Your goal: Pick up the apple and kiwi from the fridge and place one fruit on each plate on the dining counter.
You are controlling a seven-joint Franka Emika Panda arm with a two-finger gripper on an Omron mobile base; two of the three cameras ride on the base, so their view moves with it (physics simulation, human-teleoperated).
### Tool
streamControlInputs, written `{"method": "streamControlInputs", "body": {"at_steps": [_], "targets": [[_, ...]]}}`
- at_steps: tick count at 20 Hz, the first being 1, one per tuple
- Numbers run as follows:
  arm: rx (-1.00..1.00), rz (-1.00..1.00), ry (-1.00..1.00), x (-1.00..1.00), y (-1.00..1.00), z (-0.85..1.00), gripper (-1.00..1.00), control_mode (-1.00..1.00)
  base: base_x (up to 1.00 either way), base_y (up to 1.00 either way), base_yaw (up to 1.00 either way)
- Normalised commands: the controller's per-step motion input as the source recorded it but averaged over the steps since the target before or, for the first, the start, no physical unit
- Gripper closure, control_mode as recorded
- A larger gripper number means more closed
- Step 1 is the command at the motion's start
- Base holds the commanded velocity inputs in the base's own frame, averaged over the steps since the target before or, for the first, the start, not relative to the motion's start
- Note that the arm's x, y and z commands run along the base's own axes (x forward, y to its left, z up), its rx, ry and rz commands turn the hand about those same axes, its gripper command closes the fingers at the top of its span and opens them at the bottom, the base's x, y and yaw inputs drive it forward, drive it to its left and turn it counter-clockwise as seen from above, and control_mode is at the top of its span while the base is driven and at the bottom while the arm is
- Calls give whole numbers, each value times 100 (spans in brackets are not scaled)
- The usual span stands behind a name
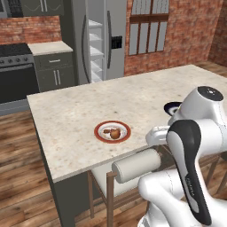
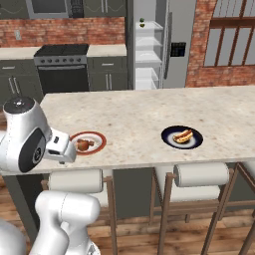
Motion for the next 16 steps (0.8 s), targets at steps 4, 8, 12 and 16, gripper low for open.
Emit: {"method": "streamControlInputs", "body": {"at_steps": [4,8,12,16], "targets": [[0,0,0,-1,0,0,-100,-100,0,0,0],[0,0,-3,-16,0,0,-100,100,-26,2,0],[0,0,0,0,0,0,-100,100,-69,59,6],[0,0,0,0,0,0,-100,100,-22,94,2]]}}
